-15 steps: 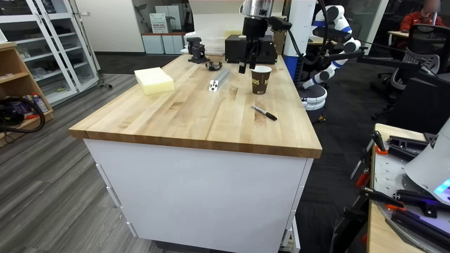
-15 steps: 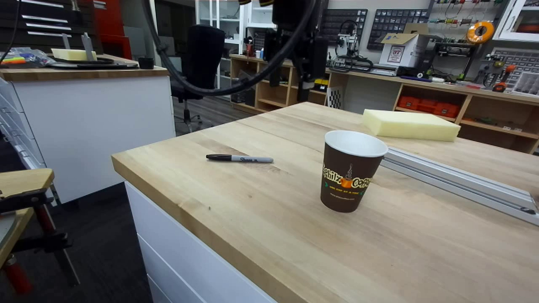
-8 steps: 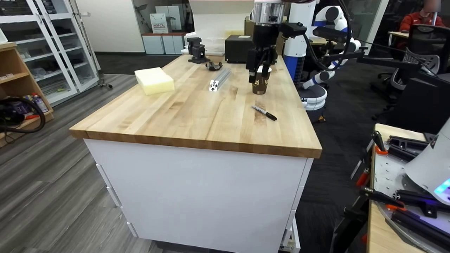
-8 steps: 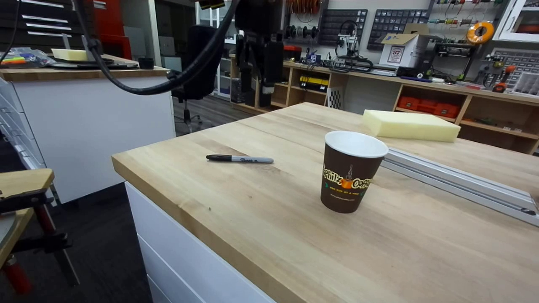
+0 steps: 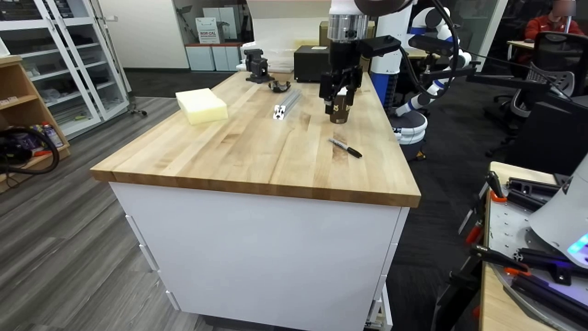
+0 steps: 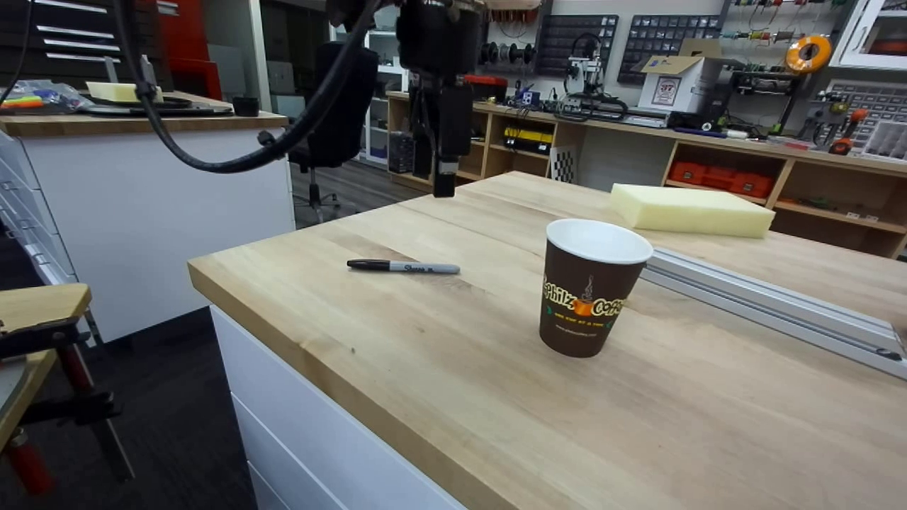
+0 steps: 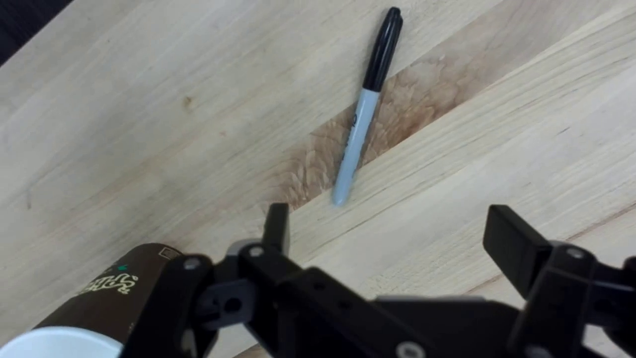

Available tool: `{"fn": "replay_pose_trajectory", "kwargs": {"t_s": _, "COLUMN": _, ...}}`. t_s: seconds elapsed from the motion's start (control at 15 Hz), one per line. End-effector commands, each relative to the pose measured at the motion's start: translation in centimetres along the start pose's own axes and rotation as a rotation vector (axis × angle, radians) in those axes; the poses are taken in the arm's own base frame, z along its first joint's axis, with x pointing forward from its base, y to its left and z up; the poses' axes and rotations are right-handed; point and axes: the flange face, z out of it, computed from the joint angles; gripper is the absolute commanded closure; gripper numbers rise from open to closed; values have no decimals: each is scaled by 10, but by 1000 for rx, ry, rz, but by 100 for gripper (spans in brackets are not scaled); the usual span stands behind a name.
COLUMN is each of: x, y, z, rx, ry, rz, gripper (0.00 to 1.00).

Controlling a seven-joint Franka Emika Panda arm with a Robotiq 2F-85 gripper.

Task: Move the cup to the right then place the marker in it

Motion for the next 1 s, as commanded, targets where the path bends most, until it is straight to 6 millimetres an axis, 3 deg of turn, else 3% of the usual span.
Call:
{"fn": "replay_pose_trajectory", "kwargs": {"t_s": 0.0, "x": 8, "y": -5, "z": 17, "rx": -25, "ry": -43, "rz": 88, "gripper": 0}}
{"fn": "replay_pose_trajectory", "kwargs": {"t_s": 0.47, "x": 15, "y": -4, "z": 54, "rx": 8, "ry": -132, "rz": 111, "gripper": 0}}
{"fn": "replay_pose_trajectory", "kwargs": {"t_s": 0.93, "x": 7, "y": -5, "z": 77, "rx": 22, "ry": -135, "rz": 60, "gripper": 0}}
